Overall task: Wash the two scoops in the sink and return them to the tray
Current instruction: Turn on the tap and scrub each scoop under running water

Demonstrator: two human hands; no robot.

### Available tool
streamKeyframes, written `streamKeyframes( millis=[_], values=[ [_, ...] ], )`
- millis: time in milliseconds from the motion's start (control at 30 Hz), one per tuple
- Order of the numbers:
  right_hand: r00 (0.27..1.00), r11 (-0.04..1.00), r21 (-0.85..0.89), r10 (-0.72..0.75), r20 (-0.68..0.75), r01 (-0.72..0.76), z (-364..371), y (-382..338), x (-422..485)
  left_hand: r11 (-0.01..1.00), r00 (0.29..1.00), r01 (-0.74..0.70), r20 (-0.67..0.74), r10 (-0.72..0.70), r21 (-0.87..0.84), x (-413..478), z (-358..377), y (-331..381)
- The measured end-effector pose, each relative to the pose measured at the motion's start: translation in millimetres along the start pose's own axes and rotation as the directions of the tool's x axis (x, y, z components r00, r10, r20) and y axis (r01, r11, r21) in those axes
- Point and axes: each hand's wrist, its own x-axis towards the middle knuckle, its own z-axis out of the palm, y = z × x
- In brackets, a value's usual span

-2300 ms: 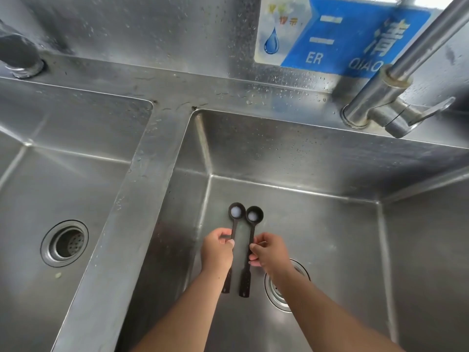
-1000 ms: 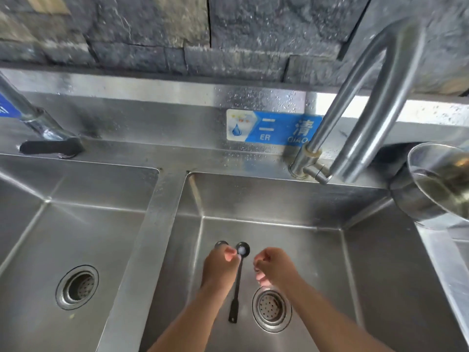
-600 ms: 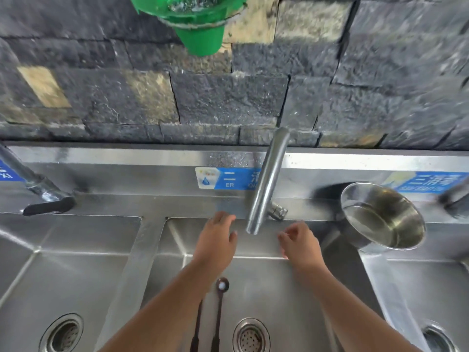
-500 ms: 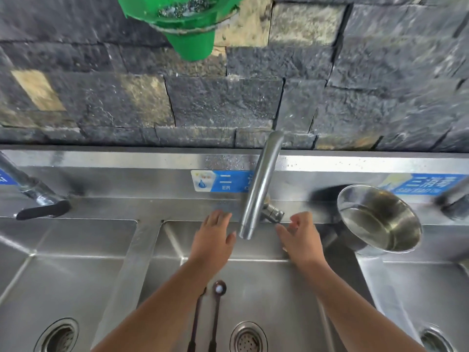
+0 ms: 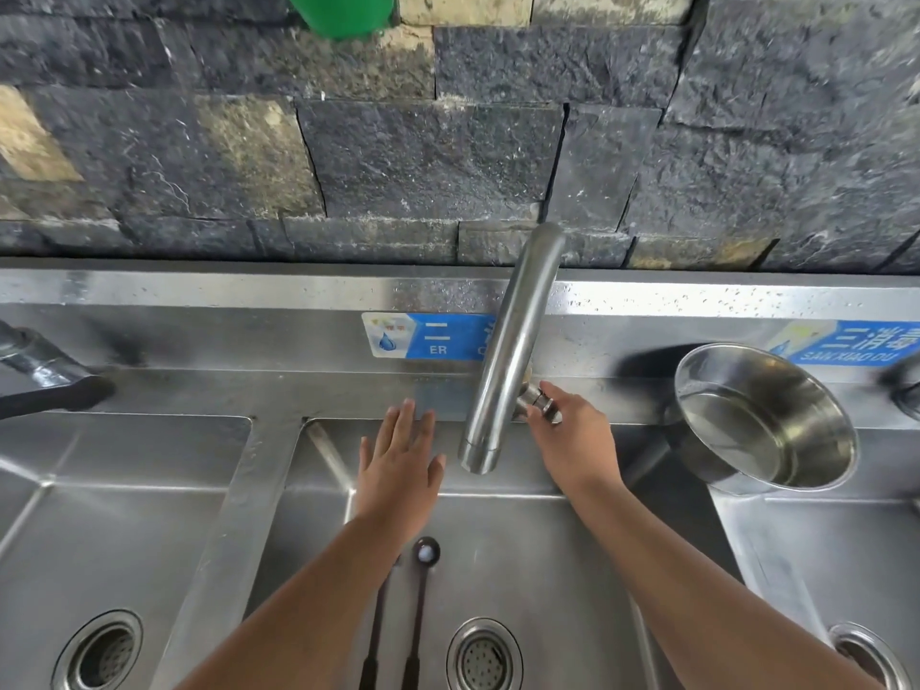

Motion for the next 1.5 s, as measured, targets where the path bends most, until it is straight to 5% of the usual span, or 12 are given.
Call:
streamKeyframes(
  millis=[567,933,1500],
  values=[
    [0.999,1.000,-0.031,0.003,0.039,-0.002,-4,-5,-2,0.998,0.990,0.005,0.139,-0.014,0.064,8,-3,-2],
    [0.999,0.995,0.092,0.032,-0.028,-0.030,-1,-5,-7,0.993,0.994,0.070,0.091,-0.061,-0.096,1,-8,4],
    [1.000,0.999,0.021,0.029,-0.010,-0.029,1,-8,-8,0.998,0.980,0.011,0.197,-0.023,0.059,1,-15,8]
  ],
)
